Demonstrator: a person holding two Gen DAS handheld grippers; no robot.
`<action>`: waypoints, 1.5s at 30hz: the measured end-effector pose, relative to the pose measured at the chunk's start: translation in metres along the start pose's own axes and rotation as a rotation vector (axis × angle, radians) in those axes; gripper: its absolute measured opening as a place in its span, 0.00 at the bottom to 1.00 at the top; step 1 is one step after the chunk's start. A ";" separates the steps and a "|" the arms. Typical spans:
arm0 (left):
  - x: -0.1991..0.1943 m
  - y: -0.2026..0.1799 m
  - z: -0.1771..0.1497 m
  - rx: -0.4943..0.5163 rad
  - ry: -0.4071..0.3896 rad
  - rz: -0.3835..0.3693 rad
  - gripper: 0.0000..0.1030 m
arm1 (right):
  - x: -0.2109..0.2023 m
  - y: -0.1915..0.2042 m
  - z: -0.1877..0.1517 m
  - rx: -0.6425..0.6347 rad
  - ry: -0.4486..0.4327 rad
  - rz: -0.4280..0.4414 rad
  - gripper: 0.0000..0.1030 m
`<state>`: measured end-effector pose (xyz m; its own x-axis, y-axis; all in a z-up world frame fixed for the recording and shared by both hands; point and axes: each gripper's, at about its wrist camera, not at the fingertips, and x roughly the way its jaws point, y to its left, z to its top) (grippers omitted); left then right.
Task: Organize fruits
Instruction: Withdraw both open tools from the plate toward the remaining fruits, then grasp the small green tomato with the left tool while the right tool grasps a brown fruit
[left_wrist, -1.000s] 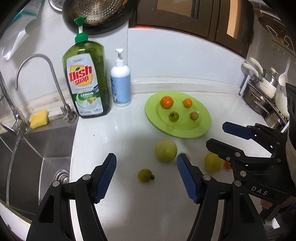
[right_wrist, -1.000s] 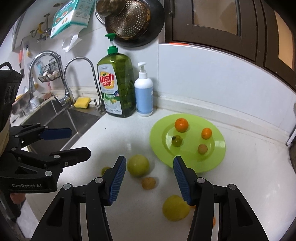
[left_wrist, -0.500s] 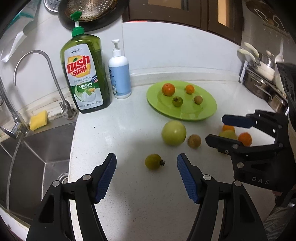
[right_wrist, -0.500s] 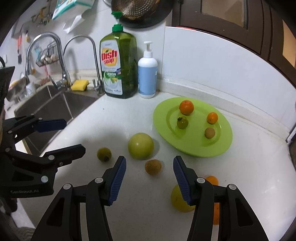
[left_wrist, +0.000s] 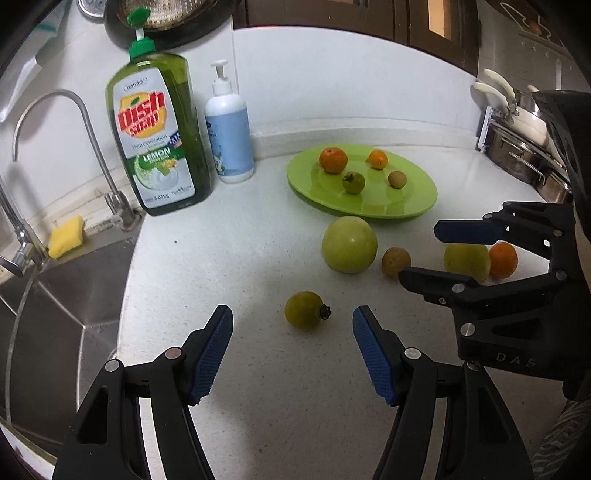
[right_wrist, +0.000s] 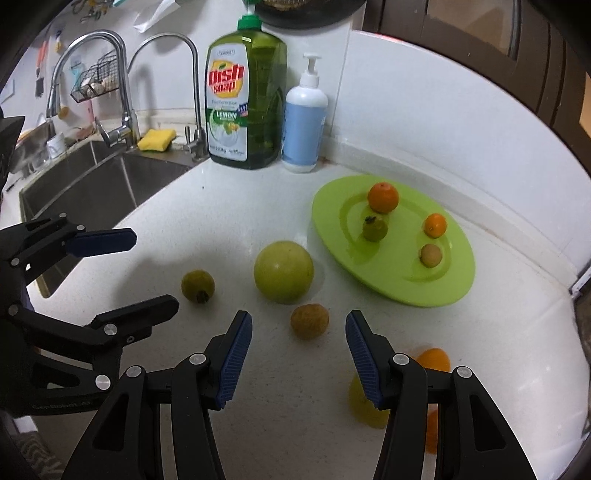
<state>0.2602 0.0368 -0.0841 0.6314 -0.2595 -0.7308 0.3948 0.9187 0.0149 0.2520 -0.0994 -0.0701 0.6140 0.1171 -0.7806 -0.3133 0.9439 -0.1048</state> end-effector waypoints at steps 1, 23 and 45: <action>0.002 0.000 0.000 -0.002 0.005 -0.002 0.64 | 0.003 0.000 0.000 0.001 0.012 0.002 0.52; 0.042 -0.006 0.001 -0.029 0.089 -0.040 0.41 | 0.041 -0.013 0.006 0.047 0.120 0.033 0.39; 0.035 -0.003 0.009 -0.061 0.080 -0.048 0.28 | 0.037 -0.014 0.007 0.055 0.102 0.050 0.29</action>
<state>0.2873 0.0222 -0.1035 0.5568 -0.2812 -0.7816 0.3801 0.9229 -0.0612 0.2846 -0.1056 -0.0933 0.5210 0.1349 -0.8429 -0.3000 0.9534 -0.0328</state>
